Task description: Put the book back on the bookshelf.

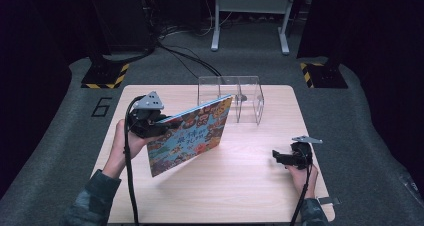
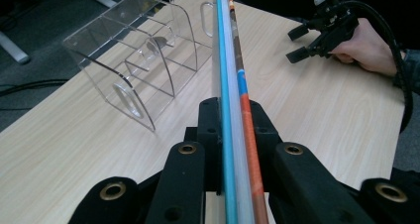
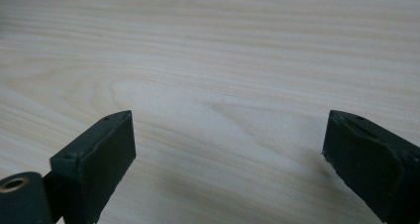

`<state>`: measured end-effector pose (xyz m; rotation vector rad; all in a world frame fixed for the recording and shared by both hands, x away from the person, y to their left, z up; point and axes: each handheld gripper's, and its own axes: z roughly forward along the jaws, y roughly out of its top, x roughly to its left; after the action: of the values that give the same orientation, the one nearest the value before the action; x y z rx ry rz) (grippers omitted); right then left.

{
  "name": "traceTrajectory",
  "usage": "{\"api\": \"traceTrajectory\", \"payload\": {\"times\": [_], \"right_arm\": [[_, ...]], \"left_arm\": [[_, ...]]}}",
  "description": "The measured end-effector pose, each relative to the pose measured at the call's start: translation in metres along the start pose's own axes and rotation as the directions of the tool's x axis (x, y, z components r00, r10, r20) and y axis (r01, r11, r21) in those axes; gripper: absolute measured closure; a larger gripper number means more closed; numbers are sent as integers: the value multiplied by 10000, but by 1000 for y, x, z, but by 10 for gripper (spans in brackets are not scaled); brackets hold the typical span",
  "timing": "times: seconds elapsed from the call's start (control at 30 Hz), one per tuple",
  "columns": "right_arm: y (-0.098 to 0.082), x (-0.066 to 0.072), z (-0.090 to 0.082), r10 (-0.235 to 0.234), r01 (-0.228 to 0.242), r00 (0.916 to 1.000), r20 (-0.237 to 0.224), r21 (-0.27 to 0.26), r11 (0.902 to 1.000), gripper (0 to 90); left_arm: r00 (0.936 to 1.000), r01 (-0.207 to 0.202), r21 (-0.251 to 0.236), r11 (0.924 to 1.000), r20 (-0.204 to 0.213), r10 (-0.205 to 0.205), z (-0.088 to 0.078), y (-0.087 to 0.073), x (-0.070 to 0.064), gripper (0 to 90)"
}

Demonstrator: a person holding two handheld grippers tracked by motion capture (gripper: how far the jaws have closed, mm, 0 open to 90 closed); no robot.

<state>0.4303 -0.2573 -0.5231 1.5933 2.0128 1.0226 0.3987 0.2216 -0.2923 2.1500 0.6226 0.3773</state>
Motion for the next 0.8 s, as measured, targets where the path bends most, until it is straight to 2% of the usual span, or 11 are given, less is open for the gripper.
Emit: {"api": "traceTrajectory", "payload": {"times": [0.07,0.1,0.17,0.4,0.47,0.5,0.6,0.7,0.8], "right_arm": [[-2,-1,1,-106,106,9999,97,46,9999,57],[-4,-2,1,-240,243,9995,226,-126,9996,70],[-4,-1,0,-88,90,9997,228,-98,9999,69],[-4,-3,2,-208,219,9983,547,-212,9995,77],[-4,-3,1,-67,80,9981,614,-197,9998,79],[-4,-2,2,-80,93,9977,676,-183,9998,79],[-4,-1,2,-53,63,9968,802,-121,9999,79],[-4,-2,2,-275,284,9955,903,-90,9996,82],[-4,-1,3,-198,212,9954,940,-132,9997,85]], "left_arm": [[10000,-36,105,9999,-27,36,-2,3,1,809],[9999,21,72,10000,-126,-20,-3,5,3,809],[9999,55,95,9999,-165,-53,-3,7,3,808],[9990,149,138,9998,-432,-142,-10,17,8,808],[9977,389,2,9992,-556,-388,-12,21,11,807],[9970,354,-54,9994,-688,-357,-13,22,12,807],[9962,470,-43,9989,-731,-472,-14,25,15,807],[9939,618,-30,9981,-912,-619,-14,30,21,807],[9925,714,-57,9974,-987,-716,-12,33,23,807]]}}
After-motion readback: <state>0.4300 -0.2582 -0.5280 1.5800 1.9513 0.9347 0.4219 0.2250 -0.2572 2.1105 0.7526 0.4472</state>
